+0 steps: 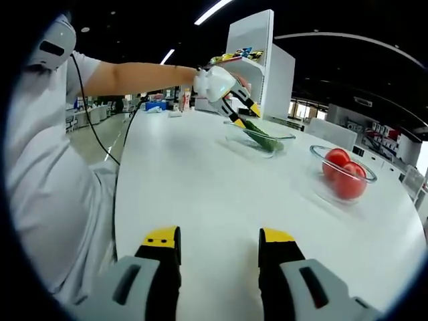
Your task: Sort the scattered tomatoes and cucumbers on the table and place them into their respective storage containers
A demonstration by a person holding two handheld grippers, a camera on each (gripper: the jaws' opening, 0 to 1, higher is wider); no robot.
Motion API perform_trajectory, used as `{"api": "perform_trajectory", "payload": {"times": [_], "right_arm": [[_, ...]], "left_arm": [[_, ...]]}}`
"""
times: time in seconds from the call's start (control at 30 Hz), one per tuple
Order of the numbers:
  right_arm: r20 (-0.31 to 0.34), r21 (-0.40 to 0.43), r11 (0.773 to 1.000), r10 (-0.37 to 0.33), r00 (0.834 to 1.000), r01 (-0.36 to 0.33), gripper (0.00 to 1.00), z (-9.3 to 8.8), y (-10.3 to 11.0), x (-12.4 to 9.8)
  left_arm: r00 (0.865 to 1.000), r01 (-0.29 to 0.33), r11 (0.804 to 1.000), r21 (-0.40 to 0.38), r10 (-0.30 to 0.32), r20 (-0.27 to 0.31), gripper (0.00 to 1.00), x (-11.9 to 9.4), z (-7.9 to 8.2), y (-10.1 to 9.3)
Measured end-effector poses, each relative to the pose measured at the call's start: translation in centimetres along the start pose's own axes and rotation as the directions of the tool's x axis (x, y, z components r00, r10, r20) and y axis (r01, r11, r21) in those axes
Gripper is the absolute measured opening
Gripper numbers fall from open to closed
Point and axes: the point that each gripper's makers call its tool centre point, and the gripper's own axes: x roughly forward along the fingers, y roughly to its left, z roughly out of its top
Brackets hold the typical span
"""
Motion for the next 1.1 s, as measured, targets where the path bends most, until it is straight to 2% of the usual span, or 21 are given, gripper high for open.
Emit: {"api": "perform_trajectory", "payload": {"times": [0.07, 0.3, 0.53, 0.83, 1.0, 1.1], "right_arm": [[0.003, -0.001, 1.000, -0.002, 1.000, 0.002, 0.45, 0.1, 0.0, 0.0], [0.007, 0.000, 1.000, -0.001, 1.000, 0.001, 0.45, 0.2, 0.2, 0.2], [0.004, 0.004, 1.000, 0.002, 1.000, -0.002, 0.45, -0.1, 0.3, 0.2], [0.012, -0.001, 1.000, 0.003, 1.000, -0.003, 0.45, 0.4, 0.4, 0.5], [0.017, -0.001, 1.000, -0.002, 1.000, 0.002, 0.45, 0.6, 0.3, 0.4], [0.016, 0.000, 1.000, -0.004, 1.000, 0.004, 0.45, 0.6, 0.3, 0.4]], "left_arm": [[1.000, -0.020, 1.000, 0.000, 0.020, -0.006, 0.30, -0.3, -0.1, 0.5], [1.000, -0.011, 1.000, 0.006, 0.011, -0.017, 0.31, -0.4, -0.4, -0.1], [1.000, -0.006, 1.000, -0.029, 0.005, -0.022, 0.34, -0.7, -0.6, -0.4], [0.999, -0.033, 0.998, -0.047, 0.033, -0.009, 0.33, -1.5, -0.2, -0.1], [0.998, -0.056, 0.995, -0.086, 0.058, 0.015, 0.34, -2.1, 0.1, 0.6], [0.997, -0.064, 0.990, -0.125, 0.069, 0.029, 0.37, -2.2, 0.4, 0.7]]}}
